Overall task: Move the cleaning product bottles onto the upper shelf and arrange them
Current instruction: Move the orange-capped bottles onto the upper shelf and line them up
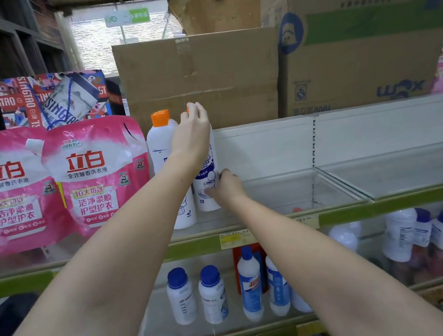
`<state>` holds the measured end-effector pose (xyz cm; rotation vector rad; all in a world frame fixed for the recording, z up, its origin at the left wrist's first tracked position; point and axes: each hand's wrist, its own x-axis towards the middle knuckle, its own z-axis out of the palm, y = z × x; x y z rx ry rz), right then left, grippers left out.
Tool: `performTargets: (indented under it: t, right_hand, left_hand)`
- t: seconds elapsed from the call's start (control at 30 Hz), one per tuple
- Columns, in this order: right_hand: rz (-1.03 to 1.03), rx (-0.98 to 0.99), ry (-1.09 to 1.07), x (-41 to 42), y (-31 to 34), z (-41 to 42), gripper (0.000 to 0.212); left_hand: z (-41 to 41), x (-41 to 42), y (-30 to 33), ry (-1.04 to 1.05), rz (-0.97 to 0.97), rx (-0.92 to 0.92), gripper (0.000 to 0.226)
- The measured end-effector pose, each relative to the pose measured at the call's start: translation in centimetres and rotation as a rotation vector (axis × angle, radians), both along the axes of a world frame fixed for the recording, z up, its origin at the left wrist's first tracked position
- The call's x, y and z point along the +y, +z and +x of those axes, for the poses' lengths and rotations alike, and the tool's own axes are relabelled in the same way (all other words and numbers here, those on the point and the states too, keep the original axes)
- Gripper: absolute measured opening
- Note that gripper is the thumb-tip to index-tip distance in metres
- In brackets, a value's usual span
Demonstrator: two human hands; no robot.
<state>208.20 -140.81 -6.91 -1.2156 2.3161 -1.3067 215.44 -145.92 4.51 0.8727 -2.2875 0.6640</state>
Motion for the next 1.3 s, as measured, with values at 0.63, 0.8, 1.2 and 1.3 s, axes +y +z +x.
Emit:
performTargets:
  t: [0.63,0.8,1.2,1.3]
  right_hand:
    - [0.019,-0.016,-0.484,22.7,-1.2,-15.3,0.026]
    - [0.074,-0.046,-0.605,31.9,-4.7,-19.6,0.022]
    - [0.171,-0.134,-0.727,47.8,-9.9,-32.7,0.021]
    - [0.145,-0.157,-0.723,51.0,-10.9,-36.8,0.010]
  left_hand:
    - [-13.7,15.7,-6.2,-0.465,0.341,-0.186,0.013]
    - [-21.1,23.0,-8.9,-0.591,0.408,-0.259,0.015]
    - [-36.4,38.8,-16.8,-0.708,0.466,-0.503,0.008]
    - [-39.9,41.9,-18.3,-0.718,0.500,-0.578,0.005]
